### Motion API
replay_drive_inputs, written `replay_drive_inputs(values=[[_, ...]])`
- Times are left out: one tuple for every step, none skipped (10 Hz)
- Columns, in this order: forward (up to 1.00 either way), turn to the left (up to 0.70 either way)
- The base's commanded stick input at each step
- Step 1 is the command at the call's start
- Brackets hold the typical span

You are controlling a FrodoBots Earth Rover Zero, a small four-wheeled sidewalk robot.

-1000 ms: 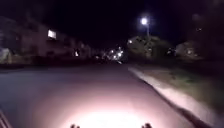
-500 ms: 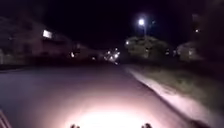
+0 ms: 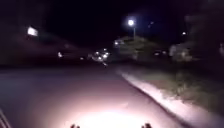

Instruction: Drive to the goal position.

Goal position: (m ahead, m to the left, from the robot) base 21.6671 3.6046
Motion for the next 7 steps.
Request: replay_drive_inputs(values=[[0.7,-0.22],[0.7,0.0],[0.7,0.0],[0.7,0.0],[0.7,0.0],[0.7,0.0],[0.7,0.0]])
